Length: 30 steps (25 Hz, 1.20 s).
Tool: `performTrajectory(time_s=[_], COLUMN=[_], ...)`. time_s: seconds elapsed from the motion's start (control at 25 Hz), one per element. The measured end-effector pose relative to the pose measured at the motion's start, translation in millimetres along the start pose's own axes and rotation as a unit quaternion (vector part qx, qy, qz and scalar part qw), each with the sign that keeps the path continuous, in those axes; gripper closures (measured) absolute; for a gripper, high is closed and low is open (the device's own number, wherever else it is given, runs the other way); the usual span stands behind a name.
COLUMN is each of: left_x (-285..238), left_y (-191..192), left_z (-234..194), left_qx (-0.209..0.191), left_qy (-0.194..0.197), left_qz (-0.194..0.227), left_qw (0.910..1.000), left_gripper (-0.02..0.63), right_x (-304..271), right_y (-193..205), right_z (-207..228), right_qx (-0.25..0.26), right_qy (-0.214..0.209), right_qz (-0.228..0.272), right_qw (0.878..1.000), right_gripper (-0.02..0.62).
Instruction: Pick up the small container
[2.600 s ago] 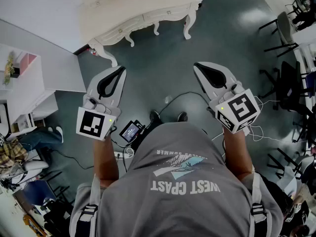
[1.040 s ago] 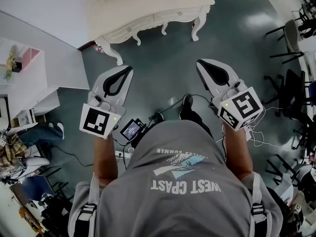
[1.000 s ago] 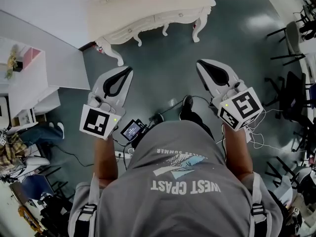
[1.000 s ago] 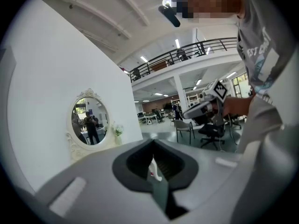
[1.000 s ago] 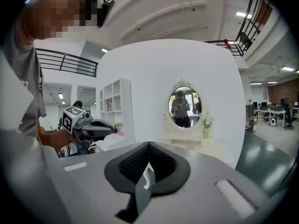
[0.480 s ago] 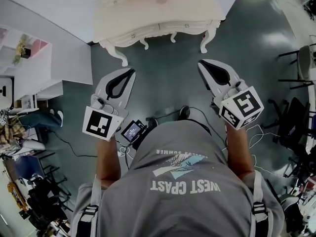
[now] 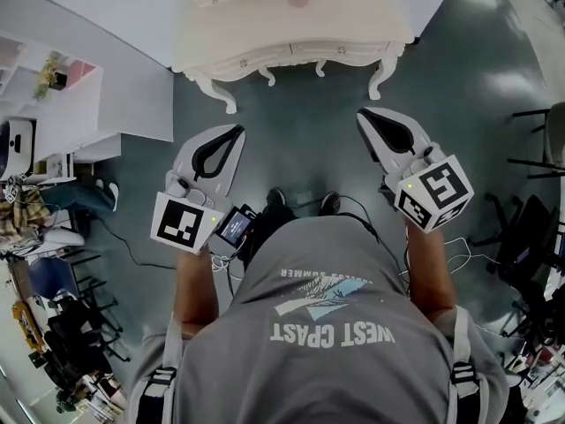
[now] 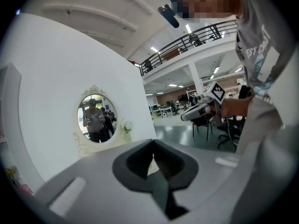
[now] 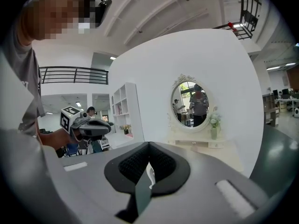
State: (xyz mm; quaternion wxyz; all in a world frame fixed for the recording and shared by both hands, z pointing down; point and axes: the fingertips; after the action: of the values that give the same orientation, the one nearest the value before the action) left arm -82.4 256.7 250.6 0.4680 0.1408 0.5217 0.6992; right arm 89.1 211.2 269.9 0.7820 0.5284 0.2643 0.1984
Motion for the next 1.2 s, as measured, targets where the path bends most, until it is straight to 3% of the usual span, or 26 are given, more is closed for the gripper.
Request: performTrajectory(time_s=[0.24,0.48,0.72,1.2], left_x=[-27.0,-68.9,-103.1,-140.8], left_y=[4.2,6.5,-0.2,28.2], left_z=[-9.7,-30.8,-74.5,-164.7], left_qx=[-0.003,-0.015,-0.031,-0.029], left_qy=[0.030,0.080,0.121,0.176], left_qz=[0.007,0.038,0.077,0.117], left_qw=[0.9995,0.9960,0.9893,0.9771], left_gripper=[0.604,0.604,0.604,0.604], right_x=[-4.1,-11.7,-34.0,-109.5], right_y=[3.8,1.0,-20.3,-57.0], right_z=[14.3,37.8,53.1,56.5], right_qx=[-0.014,-0.023,-0.029,-0.021], right_qy=[0.026,0.082,0.139,0.209], right_qz=[-0.001,0.004,0.020,0.027], right_qw=[1.000,0.996,0.990,0.977], right_gripper=[0.594,0.594,0.594,0.594])
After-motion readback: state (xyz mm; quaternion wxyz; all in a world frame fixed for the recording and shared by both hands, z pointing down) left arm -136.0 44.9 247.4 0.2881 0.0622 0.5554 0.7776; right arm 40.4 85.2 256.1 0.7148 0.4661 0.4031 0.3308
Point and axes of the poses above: the fingertips, and each gripper's own axes: x backward along the fingers, z to its right, y out of its underside, and after that the axes turned 11 degrees about -x, right-handed
